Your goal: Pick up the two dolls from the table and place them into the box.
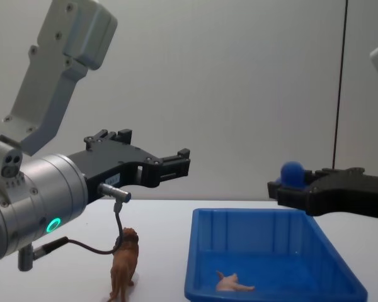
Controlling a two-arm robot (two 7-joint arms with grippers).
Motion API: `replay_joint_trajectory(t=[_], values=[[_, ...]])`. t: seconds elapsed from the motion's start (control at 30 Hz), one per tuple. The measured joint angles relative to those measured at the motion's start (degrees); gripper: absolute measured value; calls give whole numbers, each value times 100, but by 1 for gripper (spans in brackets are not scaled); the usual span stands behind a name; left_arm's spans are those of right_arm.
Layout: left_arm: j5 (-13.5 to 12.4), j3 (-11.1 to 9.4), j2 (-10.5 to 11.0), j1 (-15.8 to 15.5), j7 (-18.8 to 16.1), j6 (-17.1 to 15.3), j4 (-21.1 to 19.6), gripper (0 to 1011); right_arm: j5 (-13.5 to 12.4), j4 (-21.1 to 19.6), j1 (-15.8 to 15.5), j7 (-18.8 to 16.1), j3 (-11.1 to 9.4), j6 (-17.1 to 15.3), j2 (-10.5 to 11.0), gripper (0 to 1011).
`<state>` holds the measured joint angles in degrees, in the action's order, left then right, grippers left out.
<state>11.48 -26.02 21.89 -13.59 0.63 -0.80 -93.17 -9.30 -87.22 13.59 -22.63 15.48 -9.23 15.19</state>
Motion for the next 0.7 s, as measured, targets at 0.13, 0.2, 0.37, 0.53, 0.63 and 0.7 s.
replay_joint_trajectory(t=[0.13,0.2,0.37,0.53,0.63,0.7], values=[[0,0,0,0,0,0,0,1001,2,25,-10,12,10,55,-3,709],[0,0,0,0,0,0,0,1001,-5,26,-18,19,10,77,1,766],[0,0,0,0,0,0,0,1001,-63,11,-62,70,-19,154,48,915],[0,0,0,0,0,0,0,1001,-145,-41,-116,121,-76,209,115,1004],[0,0,0,0,0,0,0,1001,-207,-83,-160,157,-121,234,171,1004],[0,0,0,0,0,0,0,1001,-263,-119,-202,189,-163,247,225,1004]])
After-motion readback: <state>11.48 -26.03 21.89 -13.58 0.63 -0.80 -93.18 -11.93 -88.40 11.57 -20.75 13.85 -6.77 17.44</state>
